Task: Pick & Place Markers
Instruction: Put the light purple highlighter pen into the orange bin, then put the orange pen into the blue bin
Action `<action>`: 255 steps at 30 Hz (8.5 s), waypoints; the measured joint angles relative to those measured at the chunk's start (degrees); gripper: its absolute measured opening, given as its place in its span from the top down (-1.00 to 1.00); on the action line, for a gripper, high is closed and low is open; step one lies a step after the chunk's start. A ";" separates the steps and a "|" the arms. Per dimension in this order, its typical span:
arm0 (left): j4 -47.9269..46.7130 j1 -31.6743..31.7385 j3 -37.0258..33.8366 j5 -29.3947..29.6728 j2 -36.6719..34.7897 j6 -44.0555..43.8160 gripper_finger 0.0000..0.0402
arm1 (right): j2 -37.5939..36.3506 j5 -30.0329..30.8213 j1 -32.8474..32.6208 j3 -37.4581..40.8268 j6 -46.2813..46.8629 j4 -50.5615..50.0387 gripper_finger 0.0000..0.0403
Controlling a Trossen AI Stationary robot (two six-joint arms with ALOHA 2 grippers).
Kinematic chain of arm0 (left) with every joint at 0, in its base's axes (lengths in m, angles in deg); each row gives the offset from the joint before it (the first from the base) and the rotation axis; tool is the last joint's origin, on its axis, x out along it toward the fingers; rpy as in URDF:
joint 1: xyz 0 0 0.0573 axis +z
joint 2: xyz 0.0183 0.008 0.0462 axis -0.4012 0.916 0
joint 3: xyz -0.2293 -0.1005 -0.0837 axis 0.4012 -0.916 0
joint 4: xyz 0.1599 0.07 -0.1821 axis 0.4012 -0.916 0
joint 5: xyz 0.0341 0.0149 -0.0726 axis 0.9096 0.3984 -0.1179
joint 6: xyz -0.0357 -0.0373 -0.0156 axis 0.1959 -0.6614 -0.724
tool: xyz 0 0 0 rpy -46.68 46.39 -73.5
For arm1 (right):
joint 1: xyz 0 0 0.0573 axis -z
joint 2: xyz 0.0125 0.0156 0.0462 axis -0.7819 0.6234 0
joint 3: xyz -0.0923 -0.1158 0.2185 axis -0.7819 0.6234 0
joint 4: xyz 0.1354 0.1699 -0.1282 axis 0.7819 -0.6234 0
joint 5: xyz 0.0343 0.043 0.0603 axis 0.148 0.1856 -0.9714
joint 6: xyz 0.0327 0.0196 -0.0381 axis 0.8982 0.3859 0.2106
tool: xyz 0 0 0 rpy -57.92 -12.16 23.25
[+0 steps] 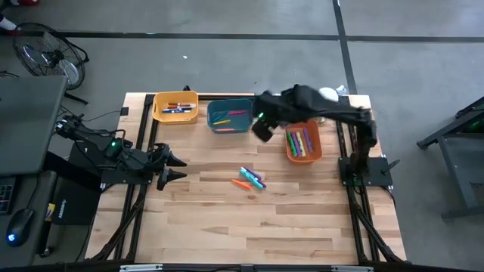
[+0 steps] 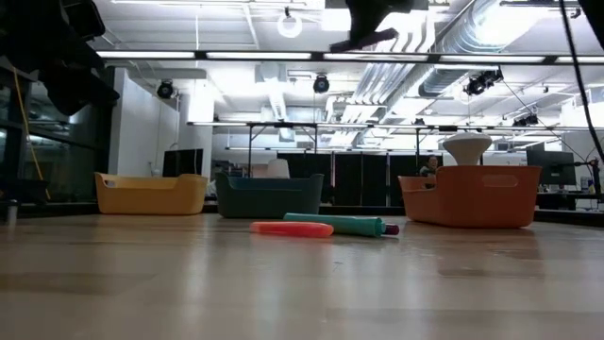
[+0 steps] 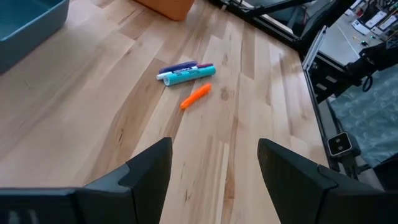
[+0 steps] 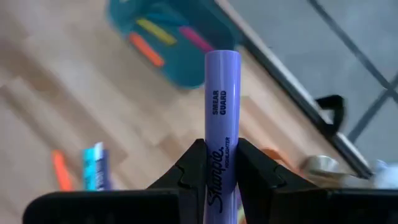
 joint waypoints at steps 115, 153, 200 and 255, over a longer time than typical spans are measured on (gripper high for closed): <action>-1.73 0.00 0.00 0.07 0.02 -5.51 -0.15 | -36.31 -14.93 7.50 65.01 7.40 58.54 0.35; -1.75 0.00 0.00 -0.09 0.00 -5.10 -0.15 | -4.57 -19.23 -18.01 61.77 0.50 88.60 0.35; -3.00 0.00 0.00 -0.36 0.01 -4.23 -0.15 | 21.10 -20.71 -14.76 24.54 3.83 41.94 0.35; -4.77 0.00 0.00 -2.10 0.02 -4.29 -0.15 | 26.88 -23.14 -17.41 24.37 -11.41 43.44 0.85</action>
